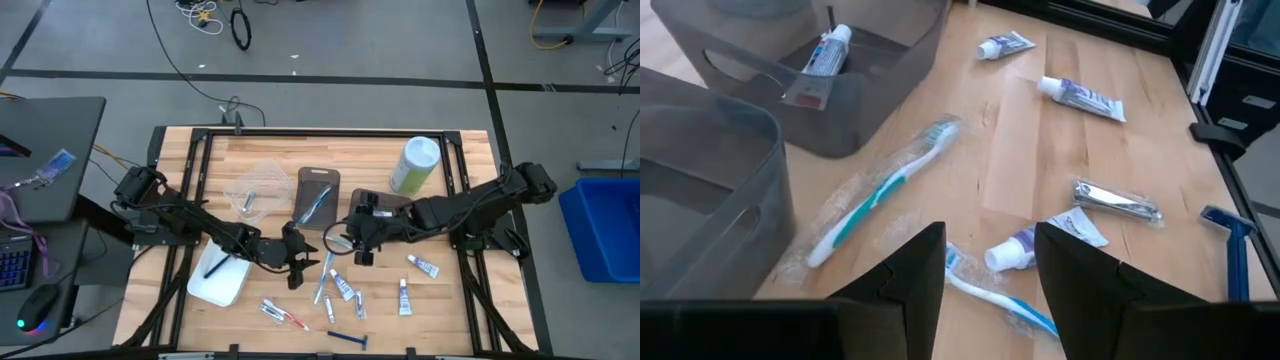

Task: Pick & Place Travel size toiletries
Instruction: Put the blue razor into the white bin

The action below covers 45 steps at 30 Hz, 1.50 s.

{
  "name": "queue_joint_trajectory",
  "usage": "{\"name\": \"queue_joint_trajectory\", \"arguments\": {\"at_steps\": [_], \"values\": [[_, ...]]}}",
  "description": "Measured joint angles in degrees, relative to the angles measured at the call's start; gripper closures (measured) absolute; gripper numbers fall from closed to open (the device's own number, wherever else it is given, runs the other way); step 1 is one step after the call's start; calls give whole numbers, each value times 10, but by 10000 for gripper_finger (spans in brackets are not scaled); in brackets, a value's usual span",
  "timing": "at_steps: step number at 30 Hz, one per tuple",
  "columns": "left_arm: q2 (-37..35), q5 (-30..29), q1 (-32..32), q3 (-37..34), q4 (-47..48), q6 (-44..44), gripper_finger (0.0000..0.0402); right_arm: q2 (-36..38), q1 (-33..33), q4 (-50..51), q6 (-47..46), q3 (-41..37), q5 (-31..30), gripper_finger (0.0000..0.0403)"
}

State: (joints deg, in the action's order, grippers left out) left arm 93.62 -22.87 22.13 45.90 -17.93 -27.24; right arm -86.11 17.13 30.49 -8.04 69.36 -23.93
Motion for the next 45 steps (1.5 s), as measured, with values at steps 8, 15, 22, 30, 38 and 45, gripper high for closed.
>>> {"name": "queue_joint_trajectory", "arguments": {"at_steps": [8, 15, 22, 30, 38, 45], "values": [[0, 0, 0, 0, 0, 0, 239, 0, -10, -15, -8, 0, 0, 201], [0, 0, 0, 0, 0, 11, 239, 0, -10, -27, -44, -10, 8, 201], [0, 0, 0, 0, 0, 63, 239, 0, -9, -54, -60, -61, 112, 209], [0, 0, 0, 0, 0, 91, 239, 0, -9, -69, -136, -96, 151, 206], [0, 0, 0, 0, 0, 103, 239, 0, -9, -72, -170, -138, 152, 199], [0, 0, 0, 0, 0, 103, 240, 0, -10, -96, -163, -151, 151, 197]]}}
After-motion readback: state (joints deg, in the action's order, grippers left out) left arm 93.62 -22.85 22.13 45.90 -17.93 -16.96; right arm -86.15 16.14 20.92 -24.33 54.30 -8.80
